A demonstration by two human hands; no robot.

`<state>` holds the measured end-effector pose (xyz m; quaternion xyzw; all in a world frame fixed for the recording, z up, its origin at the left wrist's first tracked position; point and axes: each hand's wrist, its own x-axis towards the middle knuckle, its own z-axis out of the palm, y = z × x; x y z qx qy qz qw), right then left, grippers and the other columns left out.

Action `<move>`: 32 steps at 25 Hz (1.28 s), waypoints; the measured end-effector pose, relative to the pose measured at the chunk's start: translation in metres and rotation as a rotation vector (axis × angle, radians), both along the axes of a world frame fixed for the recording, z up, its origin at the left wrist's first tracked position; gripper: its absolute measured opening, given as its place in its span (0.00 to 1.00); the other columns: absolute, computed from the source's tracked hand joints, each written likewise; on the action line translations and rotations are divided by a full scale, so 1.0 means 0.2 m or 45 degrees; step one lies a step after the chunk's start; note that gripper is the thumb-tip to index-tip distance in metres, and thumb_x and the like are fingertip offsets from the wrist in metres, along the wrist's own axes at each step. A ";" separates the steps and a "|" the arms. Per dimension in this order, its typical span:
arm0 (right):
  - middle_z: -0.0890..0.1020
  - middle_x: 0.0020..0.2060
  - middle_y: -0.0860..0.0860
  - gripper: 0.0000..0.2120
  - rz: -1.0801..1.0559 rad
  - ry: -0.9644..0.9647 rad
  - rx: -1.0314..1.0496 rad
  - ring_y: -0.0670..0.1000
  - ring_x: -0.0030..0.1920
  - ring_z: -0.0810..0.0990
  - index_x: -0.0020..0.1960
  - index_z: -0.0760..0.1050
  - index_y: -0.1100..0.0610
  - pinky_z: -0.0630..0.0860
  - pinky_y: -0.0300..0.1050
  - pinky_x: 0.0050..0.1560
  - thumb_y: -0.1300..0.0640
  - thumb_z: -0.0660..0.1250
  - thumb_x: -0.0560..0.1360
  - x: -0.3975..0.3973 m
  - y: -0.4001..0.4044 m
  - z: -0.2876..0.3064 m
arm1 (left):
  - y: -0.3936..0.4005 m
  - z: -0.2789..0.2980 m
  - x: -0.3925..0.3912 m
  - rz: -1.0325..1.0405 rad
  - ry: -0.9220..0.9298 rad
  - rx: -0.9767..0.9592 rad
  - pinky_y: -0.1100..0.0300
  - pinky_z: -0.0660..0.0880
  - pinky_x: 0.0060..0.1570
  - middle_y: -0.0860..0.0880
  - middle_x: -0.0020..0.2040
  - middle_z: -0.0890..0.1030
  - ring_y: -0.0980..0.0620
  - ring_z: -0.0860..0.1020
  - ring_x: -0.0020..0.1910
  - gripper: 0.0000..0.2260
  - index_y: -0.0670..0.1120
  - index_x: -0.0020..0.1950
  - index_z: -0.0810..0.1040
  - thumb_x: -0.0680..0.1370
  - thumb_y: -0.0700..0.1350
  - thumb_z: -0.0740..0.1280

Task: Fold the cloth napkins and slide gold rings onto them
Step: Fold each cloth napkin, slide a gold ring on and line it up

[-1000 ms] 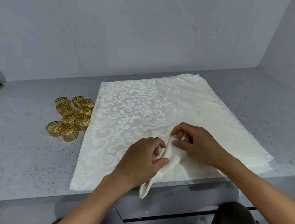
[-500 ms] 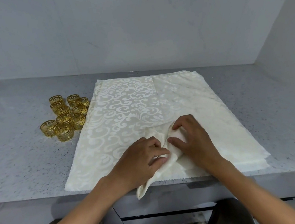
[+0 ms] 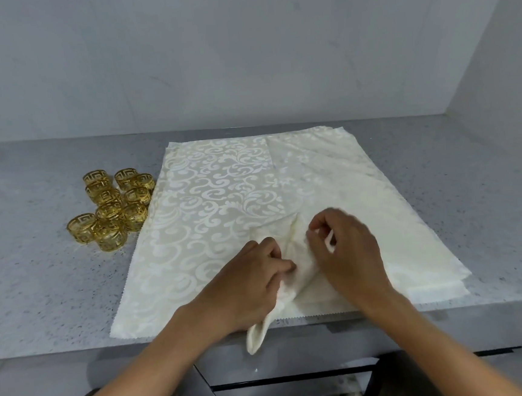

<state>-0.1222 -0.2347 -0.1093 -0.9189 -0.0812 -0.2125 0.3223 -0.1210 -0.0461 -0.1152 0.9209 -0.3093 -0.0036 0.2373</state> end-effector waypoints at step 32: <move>0.78 0.51 0.46 0.18 0.453 -0.205 -0.773 0.52 0.48 0.75 0.62 0.79 0.51 0.69 0.46 0.47 0.44 0.57 0.81 -0.07 -0.21 -0.14 | 0.21 -0.07 0.12 -0.144 -0.267 -0.031 0.59 0.67 0.62 0.58 0.53 0.78 0.58 0.75 0.53 0.17 0.49 0.60 0.83 0.81 0.54 0.58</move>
